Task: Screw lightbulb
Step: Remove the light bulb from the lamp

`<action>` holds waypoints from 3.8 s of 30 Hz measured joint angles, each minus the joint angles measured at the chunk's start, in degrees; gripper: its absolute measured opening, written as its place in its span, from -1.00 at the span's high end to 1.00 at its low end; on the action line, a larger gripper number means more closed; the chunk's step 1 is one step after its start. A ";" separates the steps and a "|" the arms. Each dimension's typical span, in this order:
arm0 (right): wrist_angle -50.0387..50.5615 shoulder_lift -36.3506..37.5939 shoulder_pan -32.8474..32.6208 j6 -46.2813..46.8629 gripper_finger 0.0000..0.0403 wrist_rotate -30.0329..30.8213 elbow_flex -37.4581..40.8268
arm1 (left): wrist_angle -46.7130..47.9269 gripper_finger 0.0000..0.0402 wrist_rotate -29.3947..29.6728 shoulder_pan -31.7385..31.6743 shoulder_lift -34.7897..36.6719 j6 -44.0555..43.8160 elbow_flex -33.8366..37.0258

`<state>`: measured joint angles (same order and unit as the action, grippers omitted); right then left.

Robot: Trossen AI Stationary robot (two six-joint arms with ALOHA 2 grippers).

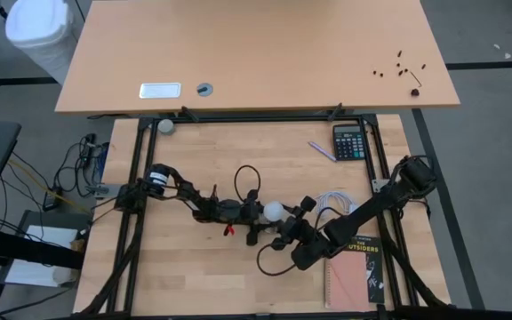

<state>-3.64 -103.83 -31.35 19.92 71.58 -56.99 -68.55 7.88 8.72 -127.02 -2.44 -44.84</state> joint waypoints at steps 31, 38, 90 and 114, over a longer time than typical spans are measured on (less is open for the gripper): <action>18.43 2.40 -0.87 17.42 0.22 -5.78 0.04 | 37.70 -0.52 2.82 -0.03 28.88 9.94 0.19; 1.06 2.86 2.72 -1.88 0.22 -15.33 0.07 | 44.47 -0.52 2.74 0.03 37.87 10.03 0.17; -4.57 8.94 12.11 -10.91 0.22 -38.01 0.00 | 44.15 -0.50 0.80 1.91 42.10 13.77 0.07; -4.93 8.90 11.78 -10.21 0.03 -39.72 0.09 | 42.65 -0.12 1.48 1.93 42.10 14.10 0.11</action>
<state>-8.57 -94.94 -19.57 9.71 31.86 -56.90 -25.89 9.36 10.66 -84.93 11.66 -44.73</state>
